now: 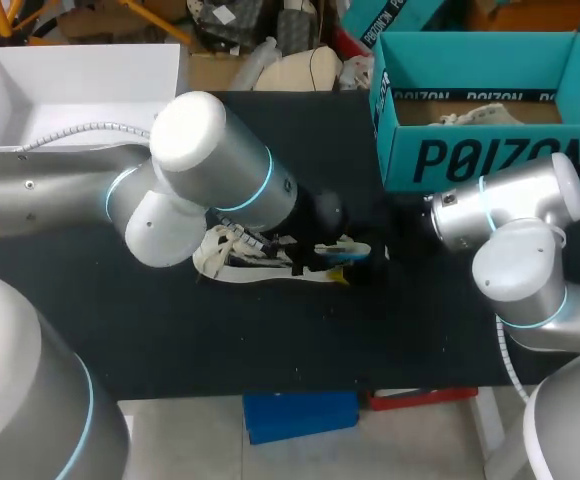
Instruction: Take the shoe out of the shoebox, open the shoe tongue, remove and reinsert the insole, then place the shoe into the shoebox
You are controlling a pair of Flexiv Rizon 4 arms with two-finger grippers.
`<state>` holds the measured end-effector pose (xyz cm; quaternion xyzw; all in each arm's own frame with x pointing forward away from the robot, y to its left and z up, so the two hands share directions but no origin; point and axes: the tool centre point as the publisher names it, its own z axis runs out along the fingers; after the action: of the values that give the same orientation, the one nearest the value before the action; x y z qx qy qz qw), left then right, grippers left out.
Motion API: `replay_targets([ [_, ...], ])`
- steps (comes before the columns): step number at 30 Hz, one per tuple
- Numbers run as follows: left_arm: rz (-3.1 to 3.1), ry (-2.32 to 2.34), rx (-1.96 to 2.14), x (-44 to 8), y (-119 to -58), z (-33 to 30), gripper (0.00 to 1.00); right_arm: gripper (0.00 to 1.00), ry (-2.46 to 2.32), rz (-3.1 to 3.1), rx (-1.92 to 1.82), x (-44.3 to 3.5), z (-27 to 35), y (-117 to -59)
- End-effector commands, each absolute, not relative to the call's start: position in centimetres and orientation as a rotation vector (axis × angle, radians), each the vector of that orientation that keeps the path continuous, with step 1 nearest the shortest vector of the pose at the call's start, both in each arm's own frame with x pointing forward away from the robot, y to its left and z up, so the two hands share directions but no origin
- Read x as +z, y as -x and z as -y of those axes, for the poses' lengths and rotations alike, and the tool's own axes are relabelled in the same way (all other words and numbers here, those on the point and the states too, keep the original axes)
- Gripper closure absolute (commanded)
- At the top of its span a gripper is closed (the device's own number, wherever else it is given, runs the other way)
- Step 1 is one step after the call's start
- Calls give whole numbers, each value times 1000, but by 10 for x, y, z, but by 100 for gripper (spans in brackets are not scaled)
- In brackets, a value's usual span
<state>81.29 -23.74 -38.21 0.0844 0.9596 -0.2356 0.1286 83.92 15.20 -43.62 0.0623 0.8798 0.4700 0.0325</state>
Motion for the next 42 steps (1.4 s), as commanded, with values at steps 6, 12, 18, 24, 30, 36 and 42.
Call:
replay_targets([
  [6, -2721, -242, -602, -390, -816, 237, 68, 100, -193, -2710, 1444, -440, -152, -841],
  [12, -2711, -255, -616, -388, -820, 238, 100, 100, -193, -2710, 1444, -440, -152, -841],
  [18, -2705, -268, -631, -383, -821, 239, 100, 100, -193, -2710, 1444, -440, -152, -841],
  [24, -2725, -338, -728, -359, -804, 226, 100, 100, -193, -2710, 1444, -440, -152, -841],
  [30, -2712, -421, -898, -310, -777, 214, 100, 100, -193, -2710, 1444, -440, -152, -841],
  [36, -2725, -418, -1084, -258, -748, 213, 100, 100, -193, -2710, 1444, -440, -152, -841],
  [42, -2768, -227, -1486, -192, -722, 216, 100, 100, -193, -2710, 1444, -440, -152, -841],
])
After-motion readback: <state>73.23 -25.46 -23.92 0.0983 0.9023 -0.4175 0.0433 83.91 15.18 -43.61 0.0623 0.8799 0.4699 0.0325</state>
